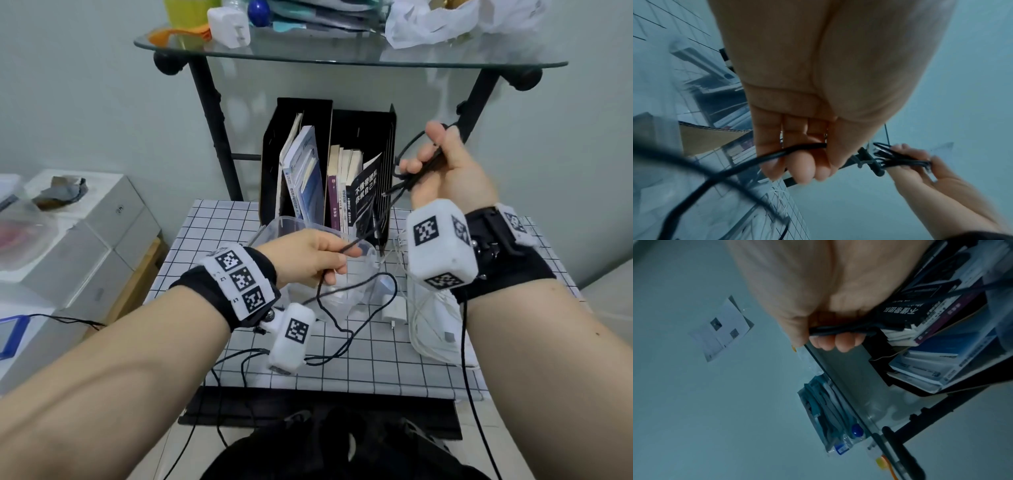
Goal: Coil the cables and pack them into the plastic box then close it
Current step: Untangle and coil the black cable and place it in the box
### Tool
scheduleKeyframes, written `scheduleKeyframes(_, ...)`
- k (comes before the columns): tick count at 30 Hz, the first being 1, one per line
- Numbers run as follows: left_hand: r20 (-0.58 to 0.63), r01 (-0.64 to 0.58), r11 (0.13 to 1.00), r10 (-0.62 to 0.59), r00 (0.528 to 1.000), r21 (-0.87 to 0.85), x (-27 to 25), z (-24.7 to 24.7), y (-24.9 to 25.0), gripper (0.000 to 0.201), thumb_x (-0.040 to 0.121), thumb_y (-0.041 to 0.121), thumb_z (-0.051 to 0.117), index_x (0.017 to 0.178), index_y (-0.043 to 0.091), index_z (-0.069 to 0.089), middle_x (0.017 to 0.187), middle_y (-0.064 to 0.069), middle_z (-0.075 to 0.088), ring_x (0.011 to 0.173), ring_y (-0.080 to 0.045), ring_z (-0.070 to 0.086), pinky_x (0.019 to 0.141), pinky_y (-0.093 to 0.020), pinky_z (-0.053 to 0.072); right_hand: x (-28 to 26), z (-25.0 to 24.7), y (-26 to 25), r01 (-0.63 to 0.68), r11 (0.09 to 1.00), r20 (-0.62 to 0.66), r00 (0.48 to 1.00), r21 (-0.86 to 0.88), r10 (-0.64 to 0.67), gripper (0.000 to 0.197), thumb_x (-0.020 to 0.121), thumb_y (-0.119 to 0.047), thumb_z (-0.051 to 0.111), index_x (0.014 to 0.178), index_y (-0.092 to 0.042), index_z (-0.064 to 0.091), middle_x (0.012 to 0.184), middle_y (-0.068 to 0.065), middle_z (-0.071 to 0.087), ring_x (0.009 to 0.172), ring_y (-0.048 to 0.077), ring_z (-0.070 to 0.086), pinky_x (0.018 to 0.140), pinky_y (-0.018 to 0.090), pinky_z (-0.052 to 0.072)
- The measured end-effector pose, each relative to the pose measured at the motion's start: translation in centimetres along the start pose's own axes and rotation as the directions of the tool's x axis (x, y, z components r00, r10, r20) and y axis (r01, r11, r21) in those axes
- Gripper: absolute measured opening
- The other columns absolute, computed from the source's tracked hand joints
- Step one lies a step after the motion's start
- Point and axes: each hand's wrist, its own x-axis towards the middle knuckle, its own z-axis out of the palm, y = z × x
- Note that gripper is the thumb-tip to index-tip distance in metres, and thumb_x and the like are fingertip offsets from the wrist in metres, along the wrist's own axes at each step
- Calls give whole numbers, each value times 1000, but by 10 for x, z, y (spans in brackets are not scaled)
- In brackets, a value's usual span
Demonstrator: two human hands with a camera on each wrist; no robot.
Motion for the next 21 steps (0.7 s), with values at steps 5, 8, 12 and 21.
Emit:
scheduleKeyframes(5, 70, -136, 984, 128, 989, 112, -9, 0, 22, 29, 97, 10, 48, 121, 19, 62, 58, 12, 55, 61, -12, 46, 64, -19, 42, -6, -7, 12, 82, 809, 87, 995, -582, -38, 16, 98, -23, 53, 86, -13, 58, 58, -3, 52, 52, 11, 50, 61, 27, 45)
scheduleKeyframes(8, 18, -195, 973, 194, 981, 123, -11, -5, 31, 28, 96, 13, 52, 121, 19, 64, 78, -7, 66, 68, -19, 47, 62, -21, 43, -8, -12, 19, 86, 607, 169, 982, -790, 80, 17, 97, -26, 55, 84, -16, 61, 59, -4, 55, 54, 13, 53, 68, 33, 46)
scheduleKeyframes(12, -75, -231, 964, 242, 967, 133, -9, -13, 38, 23, 94, 15, 55, 112, 23, 69, 83, -12, 68, 60, -13, 46, 54, -24, 38, -7, -19, 29, 74, 414, 187, 953, -907, 240, 39, 84, -43, 62, 84, -4, 64, 63, 4, 62, 61, 22, 56, 68, 42, 46)
scheduleKeyframes(21, -346, -229, 972, 235, 908, 59, -4, -20, 36, 6, 82, 12, 72, 84, 14, 66, 67, 2, 59, 48, -2, 47, 48, -15, 39, -17, -17, 40, -4, 384, 148, 918, -923, 367, 30, 99, -31, 46, 75, -14, 53, 50, -2, 50, 45, 16, 40, 56, 31, 37)
